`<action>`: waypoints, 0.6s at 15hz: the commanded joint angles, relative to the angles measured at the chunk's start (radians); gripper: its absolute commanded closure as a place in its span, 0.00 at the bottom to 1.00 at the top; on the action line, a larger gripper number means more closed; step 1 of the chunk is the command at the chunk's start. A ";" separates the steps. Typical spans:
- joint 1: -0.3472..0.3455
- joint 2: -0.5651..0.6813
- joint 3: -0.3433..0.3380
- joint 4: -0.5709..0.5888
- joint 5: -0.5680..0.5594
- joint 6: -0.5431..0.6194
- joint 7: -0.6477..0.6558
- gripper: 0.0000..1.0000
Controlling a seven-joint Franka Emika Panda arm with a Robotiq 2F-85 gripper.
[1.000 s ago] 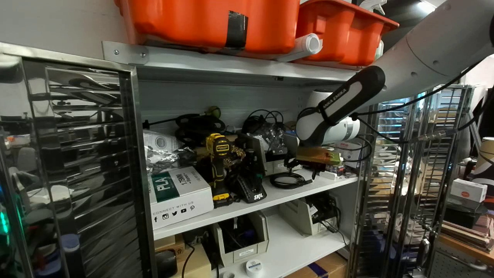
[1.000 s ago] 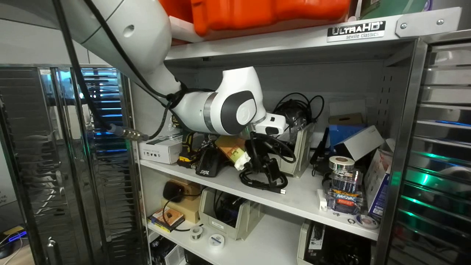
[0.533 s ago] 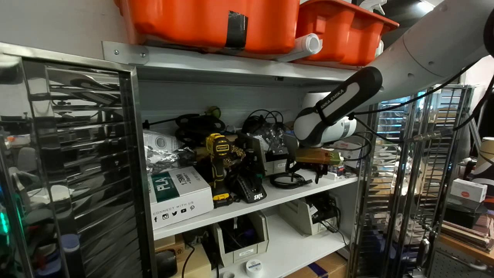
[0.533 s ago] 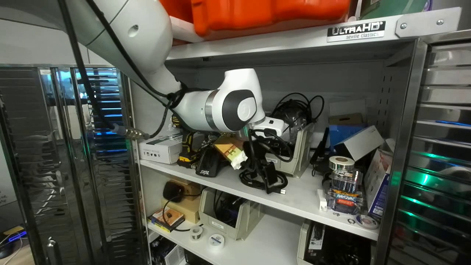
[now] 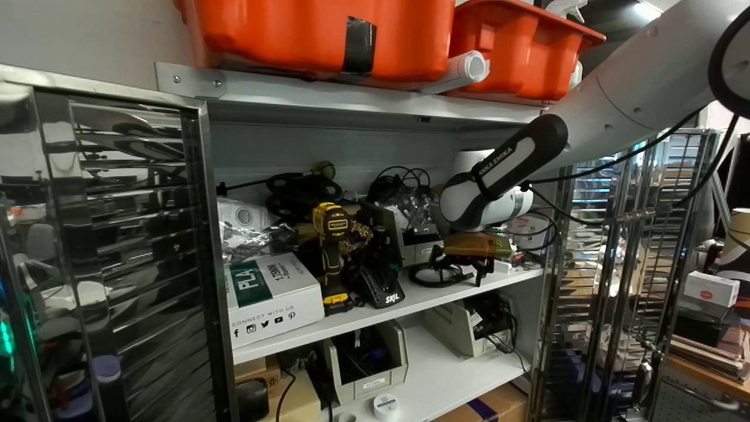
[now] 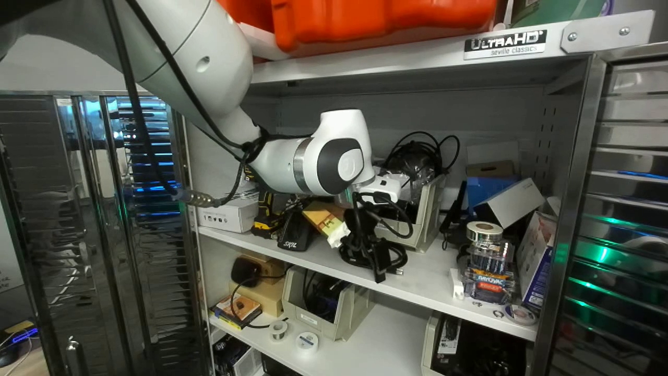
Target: Put the black cable on the top shelf into the tray behind it
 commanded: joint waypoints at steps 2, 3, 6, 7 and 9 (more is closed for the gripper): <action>-0.001 0.019 0.011 0.049 0.001 -0.052 -0.006 0.26; -0.003 0.016 0.011 0.050 0.001 -0.056 -0.007 0.34; 0.000 0.004 0.003 0.047 -0.011 -0.066 0.002 0.58; 0.000 0.001 0.000 0.045 -0.015 -0.067 0.003 0.64; -0.003 -0.006 -0.004 0.035 -0.018 -0.068 0.001 0.80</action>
